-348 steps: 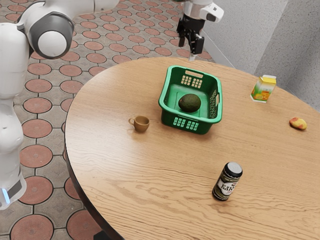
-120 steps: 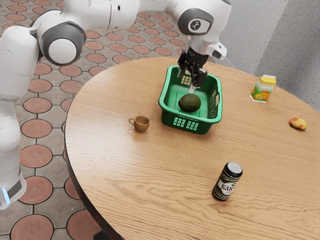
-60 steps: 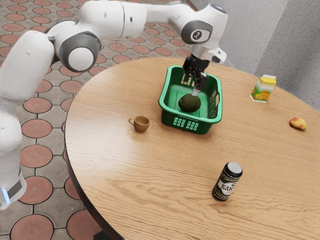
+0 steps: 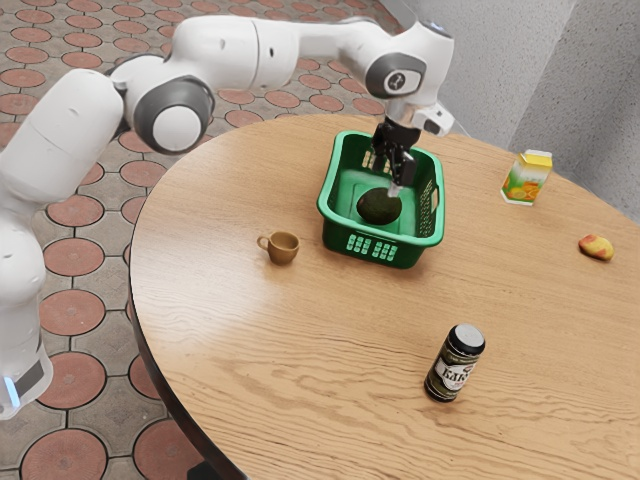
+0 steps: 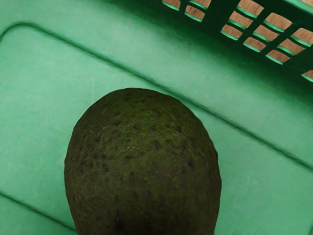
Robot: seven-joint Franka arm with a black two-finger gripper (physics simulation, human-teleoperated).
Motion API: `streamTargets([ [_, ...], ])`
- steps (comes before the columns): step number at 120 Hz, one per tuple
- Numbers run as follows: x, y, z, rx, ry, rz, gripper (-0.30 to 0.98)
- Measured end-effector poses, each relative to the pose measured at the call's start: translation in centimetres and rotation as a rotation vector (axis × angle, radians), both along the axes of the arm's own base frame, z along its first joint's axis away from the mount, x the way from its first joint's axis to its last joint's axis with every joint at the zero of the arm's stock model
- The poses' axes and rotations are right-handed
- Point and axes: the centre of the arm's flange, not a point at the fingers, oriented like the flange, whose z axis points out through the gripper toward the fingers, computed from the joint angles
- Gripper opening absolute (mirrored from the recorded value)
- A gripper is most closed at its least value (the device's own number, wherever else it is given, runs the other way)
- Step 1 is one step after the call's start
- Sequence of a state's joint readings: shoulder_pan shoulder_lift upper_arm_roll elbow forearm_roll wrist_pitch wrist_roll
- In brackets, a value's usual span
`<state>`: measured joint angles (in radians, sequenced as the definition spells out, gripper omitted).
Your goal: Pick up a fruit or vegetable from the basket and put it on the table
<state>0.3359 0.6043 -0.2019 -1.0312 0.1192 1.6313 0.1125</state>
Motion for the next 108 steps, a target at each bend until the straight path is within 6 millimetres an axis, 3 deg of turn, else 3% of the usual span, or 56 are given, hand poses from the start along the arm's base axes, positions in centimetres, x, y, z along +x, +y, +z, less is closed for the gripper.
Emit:
streamTargets([
  [24, 0.1, 0.8, -0.6, 0.042, 0.010, -0.025, 0.69],
  [108, 1.2, 0.5, -3.7, 0.034, 0.022, -0.081, 0.69],
])
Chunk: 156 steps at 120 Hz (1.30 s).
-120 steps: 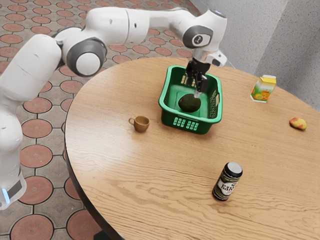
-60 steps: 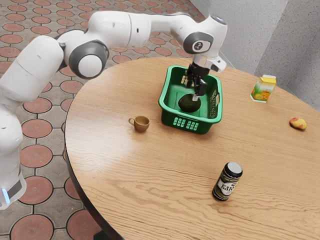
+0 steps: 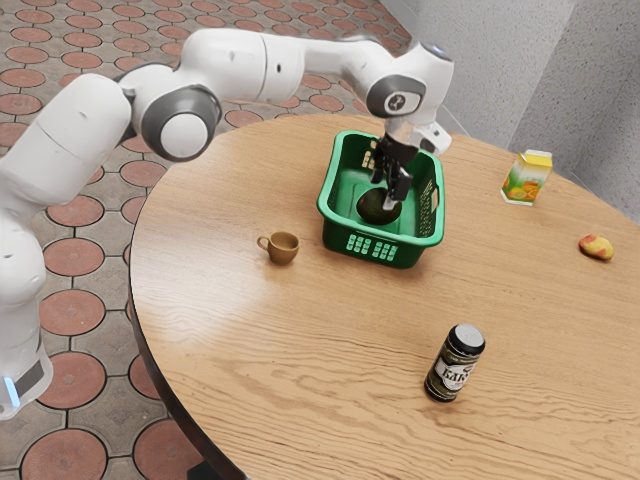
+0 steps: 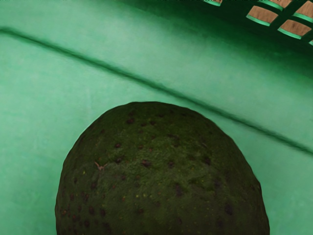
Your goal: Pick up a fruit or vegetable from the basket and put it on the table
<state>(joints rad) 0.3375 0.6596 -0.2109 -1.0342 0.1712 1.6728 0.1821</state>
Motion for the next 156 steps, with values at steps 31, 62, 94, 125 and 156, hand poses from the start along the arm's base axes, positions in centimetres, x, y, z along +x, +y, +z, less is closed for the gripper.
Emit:
streamTargets([
  [31, 0.3, -0.1, -1.3, -0.010, 0.006, -0.006, 0.69],
  [62, 0.6, -0.1, -2.4, -0.020, 0.008, -0.009, 0.69],
  [94, 0.6, -0.2, -2.9, -0.030, 0.007, -0.009, 0.69],
  [125, 0.7, -0.2, -2.8, -0.026, -0.003, -0.004, 0.45],
  [156, -0.5, -1.1, 5.5, 0.043, -0.111, -0.014, 0.28],
])
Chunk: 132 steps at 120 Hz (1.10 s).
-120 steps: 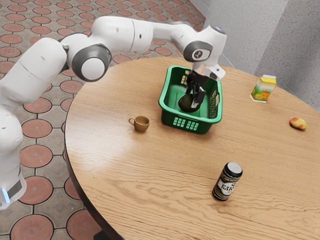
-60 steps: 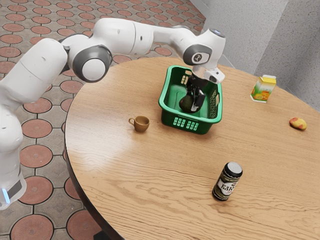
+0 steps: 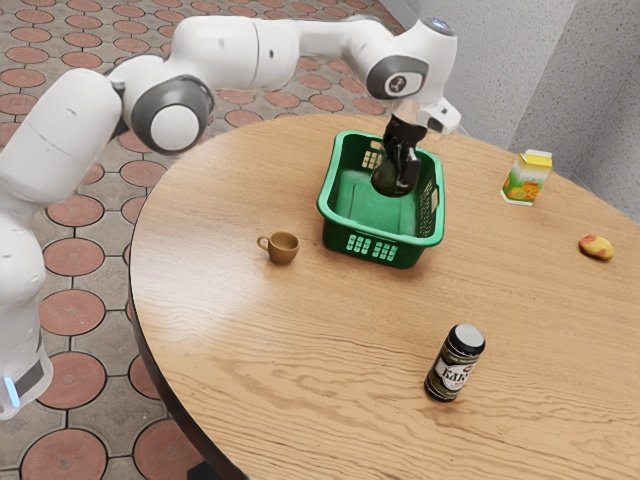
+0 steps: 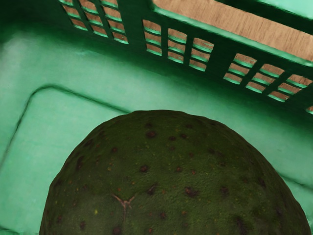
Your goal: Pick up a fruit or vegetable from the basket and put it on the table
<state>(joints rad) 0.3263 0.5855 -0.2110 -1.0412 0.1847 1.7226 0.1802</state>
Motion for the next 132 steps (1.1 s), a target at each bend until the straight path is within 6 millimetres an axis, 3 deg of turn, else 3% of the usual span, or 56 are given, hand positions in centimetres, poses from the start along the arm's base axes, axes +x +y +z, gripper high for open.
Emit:
streamTargets([
  [4, -0.5, -0.8, 2.2, 0.013, -0.025, -0.008, 0.29],
  [8, -1.3, -3.4, 5.0, 0.028, -0.052, -0.041, 0.29],
  [14, -2.5, -8.7, 7.7, 0.042, -0.070, -0.113, 0.31],
  [20, -3.9, -14.7, 9.0, 0.052, -0.070, -0.195, 0.31],
  [26, -5.5, -20.0, 8.3, 0.058, -0.037, -0.267, 0.31],
  [32, -6.6, -23.7, 6.7, 0.060, 0.002, -0.315, 0.31],
  [46, -8.0, -27.8, 1.4, 0.052, 0.088, -0.357, 0.29],
  [56, -8.5, -29.0, -1.6, 0.034, 0.120, -0.357, 0.29],
  [70, -8.7, -29.4, -3.2, 0.014, 0.119, -0.332, 0.29],
  [74, -8.6, -29.5, -3.3, 0.010, 0.114, -0.324, 0.29],
  [81, -8.5, -29.5, -3.4, 0.000, 0.105, -0.311, 0.45],
  [90, -8.4, -29.5, -3.4, -0.014, 0.097, -0.295, 0.57],
  [124, -8.3, -29.1, -3.3, -0.039, 0.085, -0.250, 0.67],
  [132, -8.4, -28.0, -1.4, -0.020, 0.052, -0.237, 0.67],
])
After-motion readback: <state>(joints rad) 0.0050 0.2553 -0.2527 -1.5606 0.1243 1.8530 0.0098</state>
